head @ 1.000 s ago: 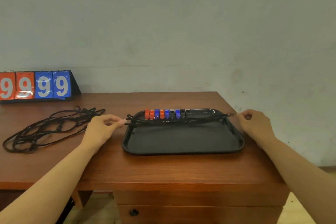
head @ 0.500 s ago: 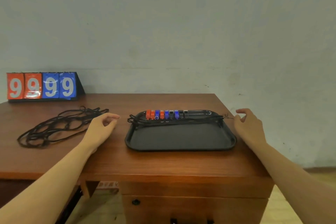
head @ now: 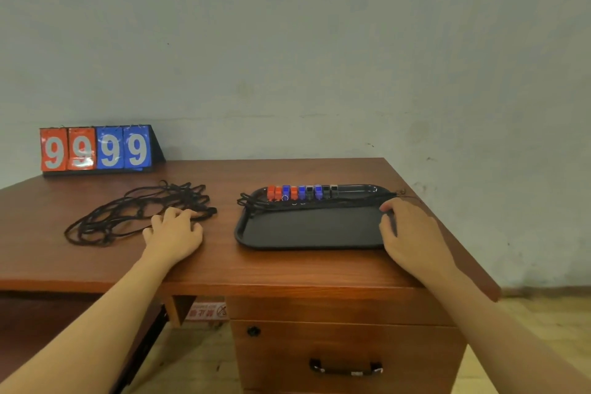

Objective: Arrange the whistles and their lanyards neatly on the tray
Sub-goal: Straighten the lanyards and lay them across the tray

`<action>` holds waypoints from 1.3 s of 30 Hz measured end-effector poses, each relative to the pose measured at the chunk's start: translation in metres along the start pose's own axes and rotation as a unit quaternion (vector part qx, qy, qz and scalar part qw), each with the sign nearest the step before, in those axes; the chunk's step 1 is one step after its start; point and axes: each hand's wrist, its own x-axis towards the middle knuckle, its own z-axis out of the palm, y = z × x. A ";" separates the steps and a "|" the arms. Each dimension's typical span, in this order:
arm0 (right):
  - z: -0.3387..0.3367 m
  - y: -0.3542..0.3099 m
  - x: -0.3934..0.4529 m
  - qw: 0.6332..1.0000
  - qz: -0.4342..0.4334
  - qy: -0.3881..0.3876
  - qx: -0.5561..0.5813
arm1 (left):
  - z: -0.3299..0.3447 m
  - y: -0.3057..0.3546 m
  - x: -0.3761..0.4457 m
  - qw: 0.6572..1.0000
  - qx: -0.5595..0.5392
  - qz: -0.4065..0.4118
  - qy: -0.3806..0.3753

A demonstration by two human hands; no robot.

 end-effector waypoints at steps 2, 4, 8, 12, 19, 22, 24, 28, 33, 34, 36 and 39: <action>0.002 -0.002 0.000 0.999 -0.012 -0.015 -0.031 | 0.001 -0.003 0.002 1.000 -0.023 0.016 0.007; 0.003 -0.002 0.000 0.999 -0.014 -0.021 -0.042 | 0.000 -0.009 0.003 0.997 -0.065 0.035 0.024; 0.006 -0.001 0.002 0.999 -0.009 -0.023 -0.043 | -0.001 -0.017 0.005 0.987 -0.151 0.030 0.049; 0.007 0.000 0.002 0.999 -0.004 -0.031 -0.042 | 0.003 -0.013 0.006 0.989 -0.136 0.012 0.063; 0.006 0.000 0.001 0.999 -0.009 -0.035 -0.037 | -0.001 -0.008 -0.003 0.996 -0.061 0.065 -0.003; 0.005 0.000 0.000 0.999 -0.014 -0.031 -0.035 | -0.003 -0.008 -0.010 0.989 -0.117 0.091 -0.005; 0.005 0.000 0.000 0.999 -0.015 -0.029 -0.027 | -0.004 -0.010 -0.009 0.985 -0.148 0.088 -0.009; 0.003 0.000 -0.001 1.000 -0.009 -0.019 -0.011 | -0.006 -0.013 0.003 0.976 -0.213 0.047 0.024; 0.003 -0.003 0.001 1.000 -0.014 -0.024 0.014 | 0.001 -0.009 0.010 0.992 -0.110 0.057 -0.014; 0.003 -0.003 0.001 0.999 -0.016 -0.021 0.020 | 0.002 -0.012 0.011 0.991 -0.123 0.060 -0.011; 0.003 -0.002 0.001 0.999 -0.019 -0.015 0.028 | 0.004 -0.018 0.015 0.986 -0.150 0.065 0.008; 0.003 -0.001 0.001 0.999 -0.023 -0.010 0.030 | 0.004 -0.020 0.016 0.982 -0.159 0.091 0.050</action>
